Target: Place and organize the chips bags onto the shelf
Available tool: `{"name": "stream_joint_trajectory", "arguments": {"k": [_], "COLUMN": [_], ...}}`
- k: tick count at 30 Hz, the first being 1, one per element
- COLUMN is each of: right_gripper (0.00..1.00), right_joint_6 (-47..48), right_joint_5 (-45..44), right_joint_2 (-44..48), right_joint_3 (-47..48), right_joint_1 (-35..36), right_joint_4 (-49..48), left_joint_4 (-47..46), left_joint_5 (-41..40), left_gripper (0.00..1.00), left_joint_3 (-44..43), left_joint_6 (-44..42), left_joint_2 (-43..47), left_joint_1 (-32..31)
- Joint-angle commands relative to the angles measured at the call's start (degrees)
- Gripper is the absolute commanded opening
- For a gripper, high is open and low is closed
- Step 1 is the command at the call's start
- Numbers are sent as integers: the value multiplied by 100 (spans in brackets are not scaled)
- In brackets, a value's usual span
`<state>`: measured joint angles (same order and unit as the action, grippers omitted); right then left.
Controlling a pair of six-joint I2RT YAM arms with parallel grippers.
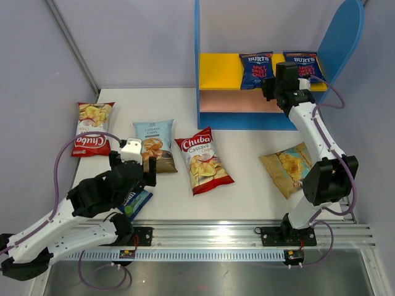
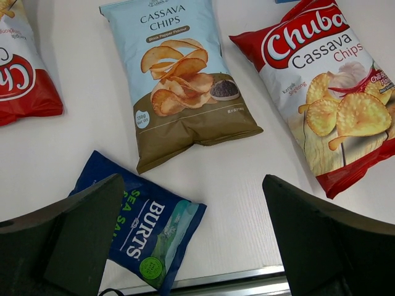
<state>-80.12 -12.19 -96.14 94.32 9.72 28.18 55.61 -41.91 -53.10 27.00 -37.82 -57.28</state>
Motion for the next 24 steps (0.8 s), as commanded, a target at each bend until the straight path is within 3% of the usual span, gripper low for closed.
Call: {"name": "stream_joint_trajectory", "arguments": {"k": [1, 15, 17, 18, 21, 24], "right_gripper": [21, 20, 28, 41, 57, 61], "right_joint_6": [-373, -566, -540, -514, -374, -172], "right_joint_5": [-617, -435, -293, -267, -171, -179], "right_joint_2": [-80, -142, -125, -90, 139, 393], "right_joint_3": [305, 174, 165, 165, 87, 95], "right_joint_1": [-75, -339, -330, -330, -330, -321], "right_joint_4": [126, -58, -120, -94, -164, 46], "left_joint_4": [-218, -244, -253, -253, -227, -209], "left_joint_5": [-89, -36, -45, -54, -98, -124], "left_gripper": [99, 99, 99, 99, 99, 99], "left_joint_3": [2, 10, 10, 10, 1, -7], "left_joint_6": [-37, -72, -72, -64, -46, -20], "left_joint_2": [47, 117, 117, 109, 91, 91], "left_joint_1": [67, 190, 226, 234, 313, 410]}}
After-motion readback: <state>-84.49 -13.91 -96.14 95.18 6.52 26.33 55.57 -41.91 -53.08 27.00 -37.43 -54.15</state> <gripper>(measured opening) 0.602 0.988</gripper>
